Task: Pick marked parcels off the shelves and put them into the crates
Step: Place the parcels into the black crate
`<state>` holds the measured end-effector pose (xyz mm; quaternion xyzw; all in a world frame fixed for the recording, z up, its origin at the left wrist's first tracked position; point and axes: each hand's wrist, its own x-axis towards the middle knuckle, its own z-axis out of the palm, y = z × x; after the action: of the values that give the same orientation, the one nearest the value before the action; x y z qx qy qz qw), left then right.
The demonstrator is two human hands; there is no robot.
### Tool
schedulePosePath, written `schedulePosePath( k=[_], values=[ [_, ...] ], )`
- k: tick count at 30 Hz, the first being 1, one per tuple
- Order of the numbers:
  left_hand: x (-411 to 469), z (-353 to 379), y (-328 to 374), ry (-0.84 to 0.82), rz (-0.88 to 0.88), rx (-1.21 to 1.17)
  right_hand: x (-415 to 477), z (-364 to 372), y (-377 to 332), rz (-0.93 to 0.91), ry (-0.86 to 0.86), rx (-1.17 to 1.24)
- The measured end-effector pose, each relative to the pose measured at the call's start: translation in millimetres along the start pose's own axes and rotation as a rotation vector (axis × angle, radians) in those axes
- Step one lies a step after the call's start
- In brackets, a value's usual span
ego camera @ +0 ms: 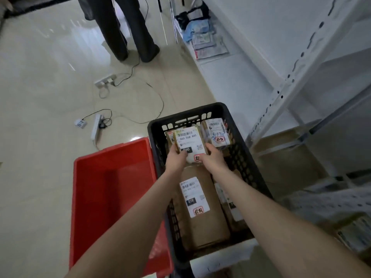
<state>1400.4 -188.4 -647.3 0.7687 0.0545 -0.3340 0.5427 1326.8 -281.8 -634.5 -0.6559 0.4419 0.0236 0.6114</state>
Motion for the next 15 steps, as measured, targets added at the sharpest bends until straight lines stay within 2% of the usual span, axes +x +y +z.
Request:
schedulePosePath(
  k=[9, 15],
  values=[
    [84.9, -23.5, 8.3, -0.032, -0.028, 0.085, 61.3, 40.1, -17.6, -0.003, -0.115, -0.013],
    [86.5, -32.2, 6.1, -0.068, -0.076, 0.199, 65.7, 43.0, -7.8, 0.038, -0.201, -0.014]
  ],
)
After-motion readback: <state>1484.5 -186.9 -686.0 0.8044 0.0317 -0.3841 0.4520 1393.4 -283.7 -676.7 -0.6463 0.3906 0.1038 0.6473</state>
